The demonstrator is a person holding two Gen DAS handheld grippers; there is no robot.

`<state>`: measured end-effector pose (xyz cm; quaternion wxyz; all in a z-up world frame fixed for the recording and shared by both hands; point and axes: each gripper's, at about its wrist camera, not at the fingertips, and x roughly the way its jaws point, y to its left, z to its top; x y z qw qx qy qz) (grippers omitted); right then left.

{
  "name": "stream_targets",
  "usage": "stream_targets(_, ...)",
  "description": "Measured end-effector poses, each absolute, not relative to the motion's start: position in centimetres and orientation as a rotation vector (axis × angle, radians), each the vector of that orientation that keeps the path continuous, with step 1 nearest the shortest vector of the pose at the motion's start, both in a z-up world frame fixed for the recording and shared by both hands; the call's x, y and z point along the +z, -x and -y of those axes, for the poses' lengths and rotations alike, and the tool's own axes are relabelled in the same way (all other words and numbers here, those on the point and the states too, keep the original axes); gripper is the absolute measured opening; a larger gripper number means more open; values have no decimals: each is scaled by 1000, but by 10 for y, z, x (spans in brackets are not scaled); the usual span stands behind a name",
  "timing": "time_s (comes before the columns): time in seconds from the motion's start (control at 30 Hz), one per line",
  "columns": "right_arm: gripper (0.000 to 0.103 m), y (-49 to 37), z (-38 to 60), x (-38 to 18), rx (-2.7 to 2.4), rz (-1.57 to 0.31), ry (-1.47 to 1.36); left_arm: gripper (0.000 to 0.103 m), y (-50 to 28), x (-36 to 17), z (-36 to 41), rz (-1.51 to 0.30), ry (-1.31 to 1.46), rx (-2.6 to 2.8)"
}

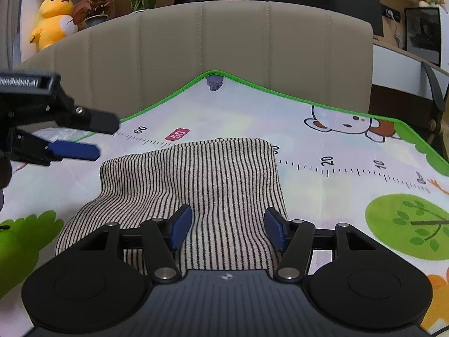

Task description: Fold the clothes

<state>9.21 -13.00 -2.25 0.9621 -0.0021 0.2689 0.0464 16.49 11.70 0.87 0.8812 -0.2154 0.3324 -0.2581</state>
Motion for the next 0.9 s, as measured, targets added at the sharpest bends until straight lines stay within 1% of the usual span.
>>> stream_targets(0.13,58,-92,128,-20,104,-546,39,64,-167,-1,-94,-749,363,-561)
stream_targets(0.2,58,-93,128,-18,116,-551,43,59,-173,-14,-87,-812,318,-532)
stream_targets(0.27,58,-94,129,-17,125,-560,41,59,-177,-24,-82,-851,285,-512)
stream_targets(0.83,60,-90,123,-11,68,-551,16,60,-181,-24,-80,-876,284,-488)
stream_targets(0.9,53,-91,130,-2,99,-535,-25,60,-181,-25,-81,-879,287,-483)
